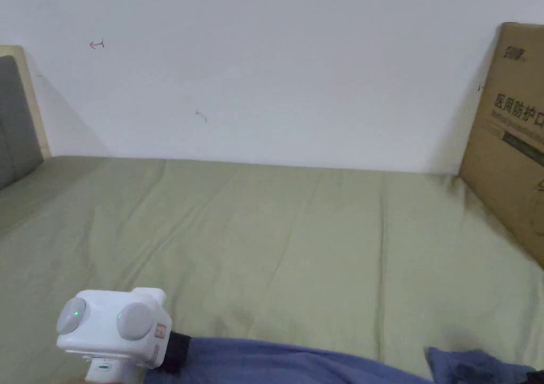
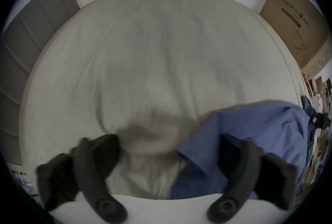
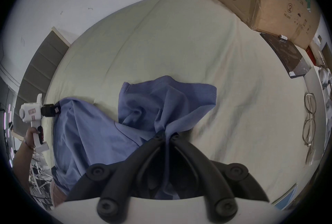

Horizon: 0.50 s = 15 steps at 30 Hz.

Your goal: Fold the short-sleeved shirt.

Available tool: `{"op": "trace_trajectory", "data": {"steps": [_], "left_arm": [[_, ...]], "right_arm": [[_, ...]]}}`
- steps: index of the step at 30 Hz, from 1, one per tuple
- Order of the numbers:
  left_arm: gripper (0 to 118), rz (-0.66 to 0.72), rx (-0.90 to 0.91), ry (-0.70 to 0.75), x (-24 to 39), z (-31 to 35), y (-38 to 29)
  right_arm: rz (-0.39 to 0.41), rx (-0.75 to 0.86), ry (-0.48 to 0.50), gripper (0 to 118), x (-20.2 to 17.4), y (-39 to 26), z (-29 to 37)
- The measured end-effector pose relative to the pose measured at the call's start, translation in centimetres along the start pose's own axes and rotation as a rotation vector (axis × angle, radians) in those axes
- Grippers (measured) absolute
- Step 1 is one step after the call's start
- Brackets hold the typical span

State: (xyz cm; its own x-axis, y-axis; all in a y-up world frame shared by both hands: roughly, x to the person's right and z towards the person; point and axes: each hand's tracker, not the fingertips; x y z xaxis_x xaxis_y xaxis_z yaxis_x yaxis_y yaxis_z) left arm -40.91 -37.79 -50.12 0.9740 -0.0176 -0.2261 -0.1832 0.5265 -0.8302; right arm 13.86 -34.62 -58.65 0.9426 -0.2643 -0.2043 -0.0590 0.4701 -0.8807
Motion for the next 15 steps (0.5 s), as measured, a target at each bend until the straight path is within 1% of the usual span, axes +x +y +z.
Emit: {"op": "trace_trajectory", "data": {"steps": [1, 2, 3, 5, 7, 8, 9, 10, 11, 12, 15], "left_arm": [[22, 0.001, 0.003, -0.031, -0.2, 0.9, -0.3], [2, 0.013, -0.007, -0.085, -0.3, 1.8, -0.4], [2, 0.005, 0.028, 0.002, -0.7, 3.5, -0.7], [2, 0.073, 0.067, -0.135, -2.3, 6.2, -0.5], [2, 0.120, 0.118, -0.153, -2.9, 9.9, -0.7], [2, 0.131, 0.149, -0.168, -3.0, 12.1, -1.0], [2, 0.100, 0.186, -0.177, -3.1, 14.3, -1.1], [2, 0.101, 0.213, -0.190, -3.0, 16.3, -1.4], [2, 0.011, 0.261, -0.183, -3.0, 18.6, -1.4], [2, -0.016, 0.289, -0.197, -3.1, 20.7, -1.5], [2, -0.051, 0.383, -0.207, -3.1, 27.1, -1.7]], "right_arm": [[-0.007, 0.013, 0.008, 2, -0.1, 0.0, 0.5], [-0.011, 0.035, 0.015, 1, -0.4, 0.0, 1.6], [-0.007, 0.053, 0.024, 2, -0.6, 0.0, 2.7], [0.042, 0.103, 0.050, 2, -1.2, 0.0, 5.4], [0.097, 0.145, 0.017, 1, -2.1, -0.3, 8.7], [0.102, 0.176, 0.009, 1, -2.4, -0.6, 10.6], [0.097, 0.203, 0.023, 2, -2.5, -0.9, 12.8], [0.098, 0.234, 0.039, 1, -2.9, -1.3, 14.8], [0.095, 0.268, 0.052, 2, -3.1, -1.7, 16.9], [0.096, 0.292, 0.063, 2, -3.3, -2.0, 18.9], [0.088, 0.382, 0.063, 2, -3.7, -2.8, 24.6]]}}
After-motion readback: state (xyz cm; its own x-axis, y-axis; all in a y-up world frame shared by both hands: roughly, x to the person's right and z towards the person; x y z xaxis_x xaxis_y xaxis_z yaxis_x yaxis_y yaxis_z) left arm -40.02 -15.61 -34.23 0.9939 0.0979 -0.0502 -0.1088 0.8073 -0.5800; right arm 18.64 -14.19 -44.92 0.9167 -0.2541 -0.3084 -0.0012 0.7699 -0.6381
